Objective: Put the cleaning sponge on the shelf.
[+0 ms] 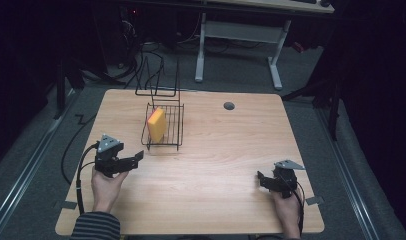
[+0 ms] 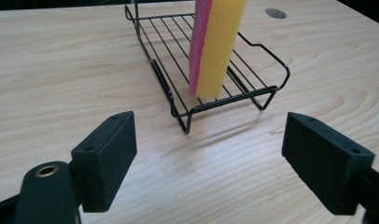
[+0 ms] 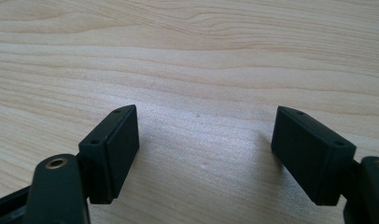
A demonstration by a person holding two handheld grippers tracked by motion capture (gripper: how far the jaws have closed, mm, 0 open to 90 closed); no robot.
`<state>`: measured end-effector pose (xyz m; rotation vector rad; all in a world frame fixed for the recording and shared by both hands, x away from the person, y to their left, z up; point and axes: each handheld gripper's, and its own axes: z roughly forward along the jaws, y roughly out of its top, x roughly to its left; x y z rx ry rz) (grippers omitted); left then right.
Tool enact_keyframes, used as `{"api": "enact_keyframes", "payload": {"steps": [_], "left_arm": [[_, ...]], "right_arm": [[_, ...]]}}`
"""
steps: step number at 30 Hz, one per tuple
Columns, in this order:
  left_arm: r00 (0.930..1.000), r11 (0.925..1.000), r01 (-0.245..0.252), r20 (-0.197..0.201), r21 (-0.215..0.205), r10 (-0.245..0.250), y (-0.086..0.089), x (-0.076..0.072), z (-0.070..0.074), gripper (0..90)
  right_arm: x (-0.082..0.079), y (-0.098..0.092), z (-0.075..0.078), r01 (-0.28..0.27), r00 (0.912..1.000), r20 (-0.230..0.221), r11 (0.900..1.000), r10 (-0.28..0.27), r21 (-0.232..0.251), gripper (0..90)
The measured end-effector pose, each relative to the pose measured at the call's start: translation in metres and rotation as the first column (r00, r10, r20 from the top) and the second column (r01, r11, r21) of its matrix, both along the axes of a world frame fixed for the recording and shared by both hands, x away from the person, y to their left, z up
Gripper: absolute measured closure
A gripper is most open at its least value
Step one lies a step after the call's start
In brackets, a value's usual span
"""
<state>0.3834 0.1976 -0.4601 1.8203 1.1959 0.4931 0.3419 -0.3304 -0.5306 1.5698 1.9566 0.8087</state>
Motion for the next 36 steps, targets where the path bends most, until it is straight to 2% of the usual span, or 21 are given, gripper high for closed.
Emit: {"api": "enact_keyframes", "payload": {"steps": [14,22,30,36], "left_arm": [[0.9987,0.9995,-0.026,-0.043,-0.021,0.025,0.013,-0.011,-0.025,19.2],[0.9973,0.9990,-0.042,-0.062,-0.015,0.041,0.016,-0.014,-0.036,19.5],[0.9951,0.9982,-0.056,-0.081,0.023,0.057,0.016,-0.015,-0.050,19.6],[0.9927,0.9949,-0.071,-0.093,0.072,0.078,0.015,-0.017,-0.064,19.8]], "right_arm": [[0.000,0.000,0.000,0.000,1.0000,0.000,1.000,0.000,0.000,23.5],[0.000,0.000,0.000,0.000,1.0000,0.000,1.000,0.000,0.000,23.5],[0.000,0.000,0.000,0.000,1.0000,0.000,1.000,0.000,0.000,23.5],[0.000,0.000,0.000,0.000,1.0000,0.000,1.000,0.000,0.000,23.5]]}}
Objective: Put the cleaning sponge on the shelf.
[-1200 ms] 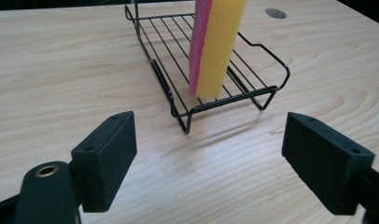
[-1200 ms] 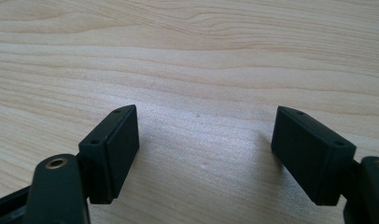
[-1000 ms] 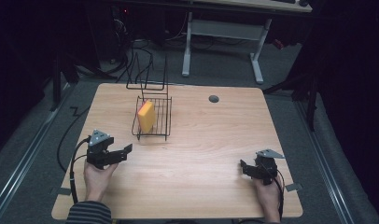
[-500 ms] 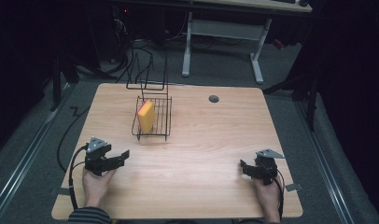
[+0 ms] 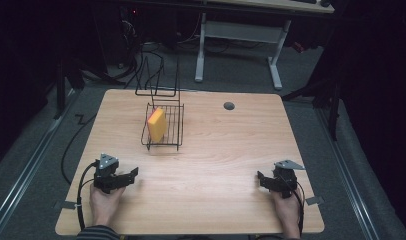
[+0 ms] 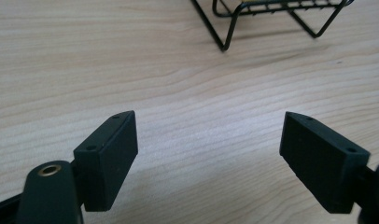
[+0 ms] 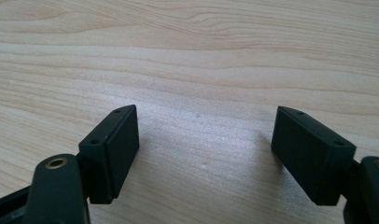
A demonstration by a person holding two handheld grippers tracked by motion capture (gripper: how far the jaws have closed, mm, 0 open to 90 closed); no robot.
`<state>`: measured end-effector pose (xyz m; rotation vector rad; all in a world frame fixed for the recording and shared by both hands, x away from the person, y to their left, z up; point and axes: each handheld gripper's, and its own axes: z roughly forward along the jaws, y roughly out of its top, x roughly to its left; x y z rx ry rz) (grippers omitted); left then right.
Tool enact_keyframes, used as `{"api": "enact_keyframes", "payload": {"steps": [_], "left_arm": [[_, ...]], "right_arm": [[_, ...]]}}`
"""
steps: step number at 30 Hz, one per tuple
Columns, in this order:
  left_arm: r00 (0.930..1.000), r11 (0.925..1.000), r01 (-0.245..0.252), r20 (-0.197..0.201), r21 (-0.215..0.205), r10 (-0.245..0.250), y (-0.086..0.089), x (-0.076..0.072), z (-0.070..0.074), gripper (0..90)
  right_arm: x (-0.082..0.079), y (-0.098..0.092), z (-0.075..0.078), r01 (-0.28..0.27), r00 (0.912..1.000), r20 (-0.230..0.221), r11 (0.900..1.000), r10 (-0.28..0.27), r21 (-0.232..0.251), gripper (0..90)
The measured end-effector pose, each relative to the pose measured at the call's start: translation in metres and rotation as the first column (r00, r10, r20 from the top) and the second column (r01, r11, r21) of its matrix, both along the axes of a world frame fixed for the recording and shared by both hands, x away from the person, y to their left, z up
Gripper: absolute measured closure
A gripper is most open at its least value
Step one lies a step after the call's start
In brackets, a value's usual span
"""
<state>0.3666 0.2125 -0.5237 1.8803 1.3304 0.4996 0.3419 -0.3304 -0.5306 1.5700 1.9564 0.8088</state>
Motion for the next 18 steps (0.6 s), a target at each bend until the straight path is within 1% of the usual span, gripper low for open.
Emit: {"api": "enact_keyframes", "payload": {"steps": [3,4,6,7,9,11,13,18], "left_arm": [[0.9999,0.9996,-0.012,-0.001,0.025,0.012,-0.001,0.000,-0.007,19.9],[0.9999,0.9991,-0.014,-0.002,0.040,0.014,-0.001,0.000,-0.009,19.9],[0.9997,0.9981,-0.022,-0.012,0.058,0.023,-0.002,0.000,-0.013,20.0],[0.9994,0.9970,-0.027,-0.019,0.072,0.028,-0.003,0.001,-0.013,20.4],[0.9995,0.9953,-0.028,-0.011,0.092,0.029,-0.005,0.001,-0.013,20.3],[0.9995,0.9925,-0.026,-0.013,0.120,0.028,-0.008,0.001,-0.013,20.7],[0.9996,0.9930,-0.023,-0.013,0.116,0.025,-0.008,0.002,-0.013,22.0],[0.9997,0.9935,-0.019,-0.015,0.112,0.021,-0.008,0.002,-0.013,21.5]], "right_arm": [[0.000,0.000,0.000,0.000,1.0000,0.000,1.000,0.000,0.000,23.5],[0.000,0.000,0.000,0.000,1.0000,0.000,1.000,0.000,0.000,23.5],[0.000,0.000,0.000,0.000,1.0000,0.000,1.000,0.000,0.000,23.5],[0.000,0.000,0.000,0.000,1.0000,0.000,1.000,0.000,0.000,23.5],[0.000,0.000,0.000,0.000,1.0000,0.000,1.000,0.000,0.000,23.6],[0.000,0.000,0.000,0.000,1.0000,0.000,1.000,0.000,0.000,23.5],[0.000,0.000,0.000,0.000,1.0000,0.000,1.000,0.000,0.000,23.5],[0.000,0.000,0.000,0.000,1.0000,0.002,1.000,0.000,0.001,23.5]]}}
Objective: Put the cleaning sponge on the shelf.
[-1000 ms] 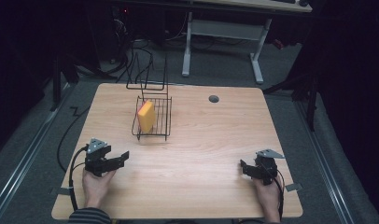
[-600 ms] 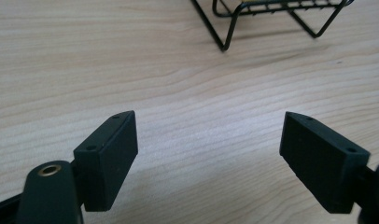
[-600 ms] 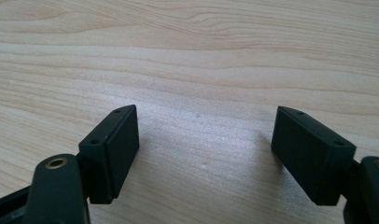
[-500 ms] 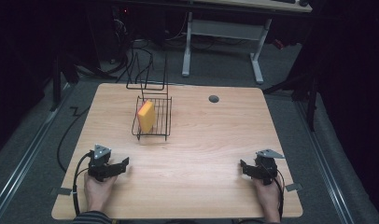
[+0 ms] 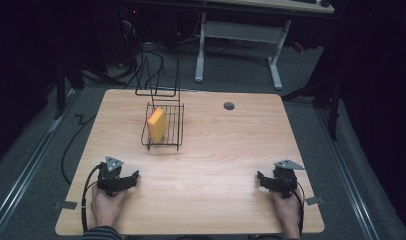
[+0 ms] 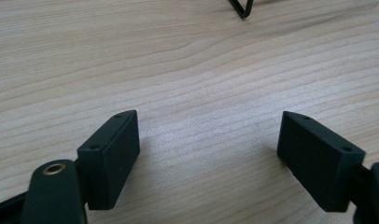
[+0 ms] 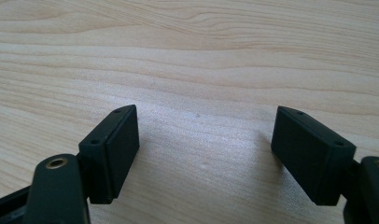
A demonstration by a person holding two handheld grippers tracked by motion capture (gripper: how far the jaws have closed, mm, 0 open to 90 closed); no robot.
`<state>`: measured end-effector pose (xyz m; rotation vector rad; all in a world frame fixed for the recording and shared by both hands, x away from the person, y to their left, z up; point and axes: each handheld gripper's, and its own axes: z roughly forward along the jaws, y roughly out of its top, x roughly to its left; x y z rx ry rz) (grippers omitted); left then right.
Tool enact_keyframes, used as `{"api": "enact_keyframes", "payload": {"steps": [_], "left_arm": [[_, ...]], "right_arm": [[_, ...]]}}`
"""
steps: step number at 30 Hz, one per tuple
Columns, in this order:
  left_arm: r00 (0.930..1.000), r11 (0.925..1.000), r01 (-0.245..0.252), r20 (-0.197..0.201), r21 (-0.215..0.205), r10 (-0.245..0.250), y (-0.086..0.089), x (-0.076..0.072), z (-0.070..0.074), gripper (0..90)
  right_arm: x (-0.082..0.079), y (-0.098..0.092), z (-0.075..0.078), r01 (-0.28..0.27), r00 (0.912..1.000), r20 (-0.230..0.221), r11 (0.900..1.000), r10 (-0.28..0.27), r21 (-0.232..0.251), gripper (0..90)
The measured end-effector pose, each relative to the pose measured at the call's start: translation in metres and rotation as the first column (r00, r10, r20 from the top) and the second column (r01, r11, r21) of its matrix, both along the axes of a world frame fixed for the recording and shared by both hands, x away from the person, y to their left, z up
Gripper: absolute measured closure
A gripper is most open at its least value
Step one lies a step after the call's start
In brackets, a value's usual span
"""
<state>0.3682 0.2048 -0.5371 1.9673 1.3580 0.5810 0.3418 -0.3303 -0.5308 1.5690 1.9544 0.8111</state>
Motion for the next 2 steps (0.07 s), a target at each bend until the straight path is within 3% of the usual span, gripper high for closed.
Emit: {"api": "enact_keyframes", "payload": {"steps": [2], "left_arm": [[1.0000,1.0000,0.000,0.000,0.000,0.000,0.0000,0.0000,0.0000,21.5]], "right_arm": [[-0.0001,0.0000,0.0001,0.000,1.0000,-0.002,1.000,0.000,-0.001,23.5]]}}
